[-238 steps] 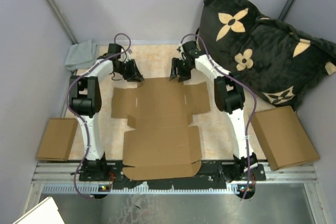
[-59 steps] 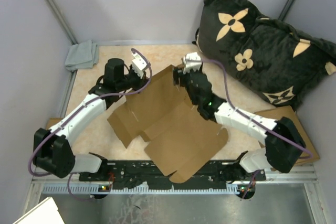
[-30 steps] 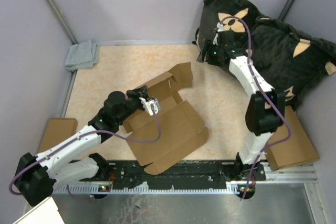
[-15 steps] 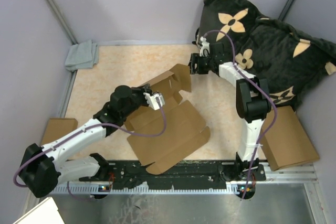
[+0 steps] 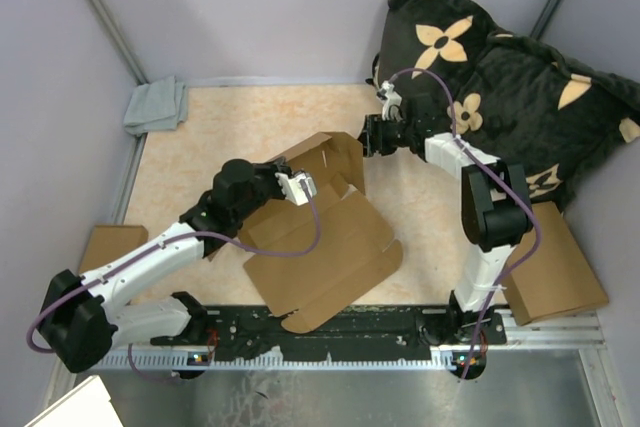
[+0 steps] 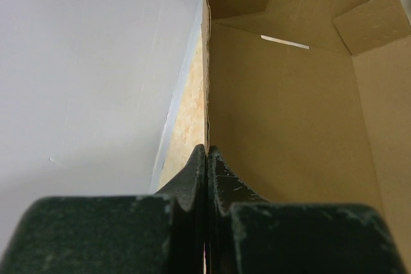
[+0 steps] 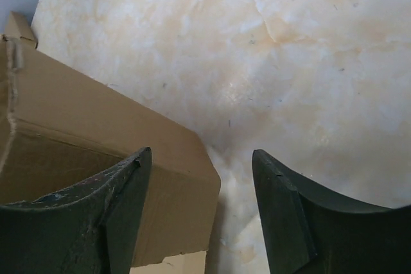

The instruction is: Fold the paper box

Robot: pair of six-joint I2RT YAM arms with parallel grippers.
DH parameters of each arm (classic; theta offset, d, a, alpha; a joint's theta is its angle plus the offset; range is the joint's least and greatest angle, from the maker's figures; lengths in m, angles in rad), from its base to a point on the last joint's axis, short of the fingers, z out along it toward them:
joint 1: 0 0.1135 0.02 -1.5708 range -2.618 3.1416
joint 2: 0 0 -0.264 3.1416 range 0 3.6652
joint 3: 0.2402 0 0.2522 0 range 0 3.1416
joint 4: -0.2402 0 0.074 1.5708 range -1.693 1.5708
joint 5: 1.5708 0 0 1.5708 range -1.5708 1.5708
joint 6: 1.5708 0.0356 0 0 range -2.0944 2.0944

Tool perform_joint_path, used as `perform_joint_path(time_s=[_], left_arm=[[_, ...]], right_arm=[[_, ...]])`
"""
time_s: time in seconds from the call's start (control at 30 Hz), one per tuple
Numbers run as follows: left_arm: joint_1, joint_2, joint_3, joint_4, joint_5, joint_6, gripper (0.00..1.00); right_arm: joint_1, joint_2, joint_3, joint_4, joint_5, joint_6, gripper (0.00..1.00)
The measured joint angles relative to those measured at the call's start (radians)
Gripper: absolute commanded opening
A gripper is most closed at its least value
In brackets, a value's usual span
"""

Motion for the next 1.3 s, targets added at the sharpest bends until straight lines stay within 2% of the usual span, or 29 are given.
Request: perform_joint_path(time_s=[0.33, 0.63, 0.93, 1.3], left_arm=[[-0.001, 0.011, 0.0, 0.001, -0.006, -0.006, 0.0], [-0.001, 0.093, 0.045, 0.002, -0.076, -0.016, 0.0], [-0.006, 0.108, 0.045, 0.028, -0.144, -0.018, 0.0], [-0.014, 0.105, 0.043, 0.05, -0.154, -0.018, 0.0]], right_arm=[[0.0, -0.015, -0.016, 0.04, -0.079, 0.001, 0.65], [0.004, 0.011, 0.0, 0.051, -0.052, 0.02, 0.65], [0.005, 0.091, 0.093, 0.039, -0.042, 0.033, 0.64], [0.016, 0.094, 0.094, 0.029, -0.069, 0.024, 0.64]])
